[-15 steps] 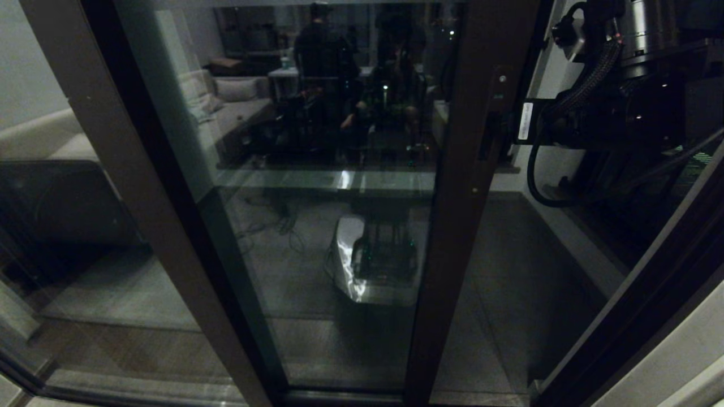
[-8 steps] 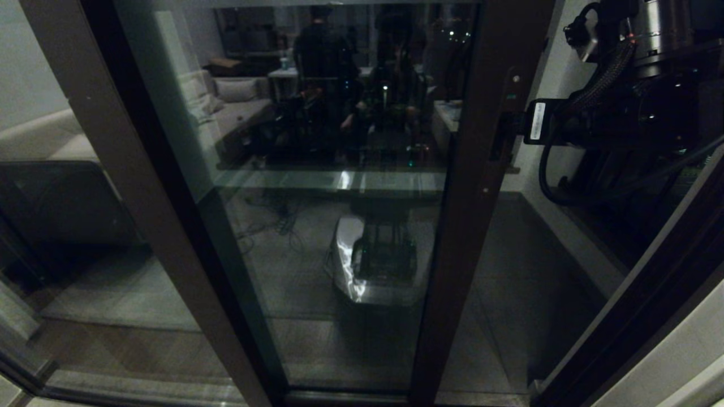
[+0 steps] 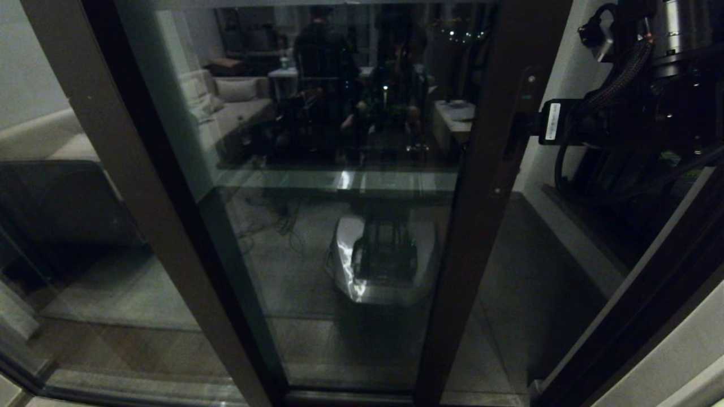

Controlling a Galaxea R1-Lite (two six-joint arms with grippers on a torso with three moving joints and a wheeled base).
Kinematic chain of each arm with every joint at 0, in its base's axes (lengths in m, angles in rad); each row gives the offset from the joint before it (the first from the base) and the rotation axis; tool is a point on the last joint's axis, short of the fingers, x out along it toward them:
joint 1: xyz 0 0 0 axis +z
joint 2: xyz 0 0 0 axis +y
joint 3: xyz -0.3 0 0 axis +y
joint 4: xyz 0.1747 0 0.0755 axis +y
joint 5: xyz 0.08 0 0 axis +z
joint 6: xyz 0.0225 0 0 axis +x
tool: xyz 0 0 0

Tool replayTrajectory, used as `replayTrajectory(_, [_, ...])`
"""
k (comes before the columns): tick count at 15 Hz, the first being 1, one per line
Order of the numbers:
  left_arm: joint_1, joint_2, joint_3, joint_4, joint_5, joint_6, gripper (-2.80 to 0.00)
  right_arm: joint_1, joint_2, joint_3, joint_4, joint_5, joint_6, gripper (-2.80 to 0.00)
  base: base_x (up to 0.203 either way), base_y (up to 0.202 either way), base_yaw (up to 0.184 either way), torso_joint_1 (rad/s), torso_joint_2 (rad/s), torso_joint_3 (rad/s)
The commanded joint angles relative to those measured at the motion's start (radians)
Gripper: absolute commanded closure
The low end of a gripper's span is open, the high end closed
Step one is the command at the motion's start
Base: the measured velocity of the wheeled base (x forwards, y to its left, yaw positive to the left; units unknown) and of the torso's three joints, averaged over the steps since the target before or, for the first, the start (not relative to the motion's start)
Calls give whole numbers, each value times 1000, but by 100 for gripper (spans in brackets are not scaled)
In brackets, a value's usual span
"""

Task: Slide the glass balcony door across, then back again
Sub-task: Close the slid door

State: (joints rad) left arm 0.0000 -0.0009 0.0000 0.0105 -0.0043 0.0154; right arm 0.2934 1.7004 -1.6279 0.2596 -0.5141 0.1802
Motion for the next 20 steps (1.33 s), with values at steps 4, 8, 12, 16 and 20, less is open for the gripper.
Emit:
replayTrajectory(4, [2,-1,2,0,0,0,0,-36,-5,4,-5,6,-7,-280,0,0,0,0,0,0])
replayTrajectory(8, [0,1,2,0,0,0,0,-51,-7,5,-5,8,-10,-280,0,0,0,0,0,0])
replayTrajectory(12, [0,-1,2,0,0,0,0,-71,-7,3,-6,14,-19,-280,0,0,0,0,0,0])
replayTrajectory(16, [0,1,2,0,0,0,0,-98,-8,5,-6,16,-26,-280,0,0,0,0,0,0])
replayTrajectory(20, [0,-1,2,0,0,0,0,-115,-29,24,-5,61,-36,-280,0,0,0,0,0,0])
